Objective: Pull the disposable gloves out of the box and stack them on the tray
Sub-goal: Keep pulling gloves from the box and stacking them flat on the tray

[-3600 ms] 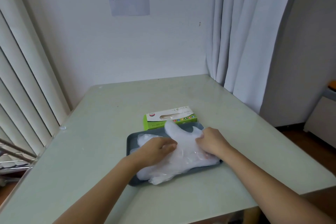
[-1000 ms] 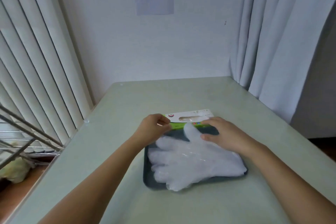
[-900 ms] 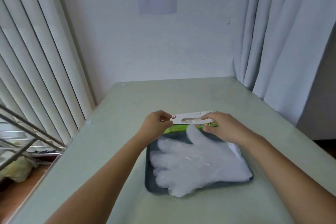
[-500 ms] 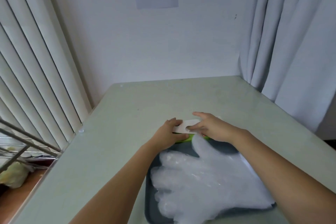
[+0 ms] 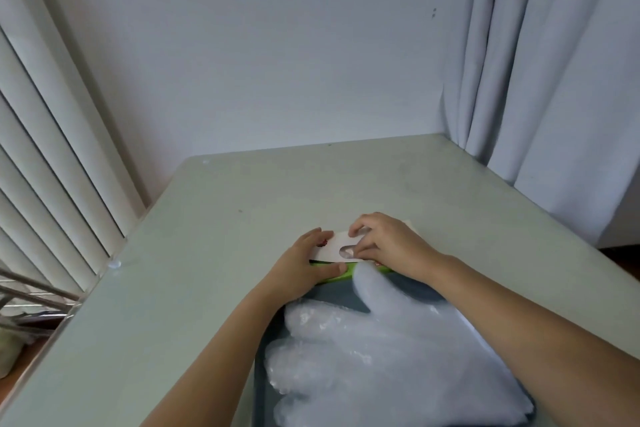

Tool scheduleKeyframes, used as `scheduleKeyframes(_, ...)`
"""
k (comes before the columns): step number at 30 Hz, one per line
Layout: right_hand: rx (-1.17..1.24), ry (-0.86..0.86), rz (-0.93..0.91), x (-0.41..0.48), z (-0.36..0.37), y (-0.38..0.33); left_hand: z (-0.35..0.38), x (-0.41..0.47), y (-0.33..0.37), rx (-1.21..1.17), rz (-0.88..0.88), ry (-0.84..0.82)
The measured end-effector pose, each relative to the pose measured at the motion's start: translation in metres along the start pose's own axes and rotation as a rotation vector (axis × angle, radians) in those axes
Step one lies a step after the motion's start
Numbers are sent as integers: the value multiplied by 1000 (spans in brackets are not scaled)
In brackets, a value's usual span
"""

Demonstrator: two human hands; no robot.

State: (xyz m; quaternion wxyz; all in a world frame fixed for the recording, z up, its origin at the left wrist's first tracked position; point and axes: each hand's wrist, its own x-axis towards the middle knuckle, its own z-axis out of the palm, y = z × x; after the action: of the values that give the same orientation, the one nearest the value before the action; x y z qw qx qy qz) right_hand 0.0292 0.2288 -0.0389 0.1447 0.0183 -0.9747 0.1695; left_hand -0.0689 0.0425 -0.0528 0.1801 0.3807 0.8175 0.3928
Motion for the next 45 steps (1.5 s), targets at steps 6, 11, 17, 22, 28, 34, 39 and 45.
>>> scheduleKeyframes(6, 266, 117, 106, -6, 2, 3, 0, 0, 1, -10, -1, -8)
scheduleKeyframes(11, 349, 176, 166, -6, -1, 2, 0, 0, 2, 1, 0, -3)
scheduleKeyframes(17, 414, 251, 331, -3, -1, 4, -1, -1, 5, -5, -16, -7)
scheduleKeyframes(22, 559, 382, 496, -2, -7, 4, -2, -2, 6, -1, -23, -8)
scheduleKeyframes(28, 619, 154, 477, -3, -11, -1, -1, -2, 7, -31, -35, -4)
scheduleKeyframes(34, 1312, 598, 587, 5, -25, -16, -1, -5, 11, -45, -34, -2)
scheduleKeyframes(39, 2053, 756, 452, 5, -76, -16, -2, -6, 14, -13, -45, -17)
scheduleKeyframes(45, 1965, 778, 260, -7, -129, -32, -8, -7, 32, 119, -80, -60)
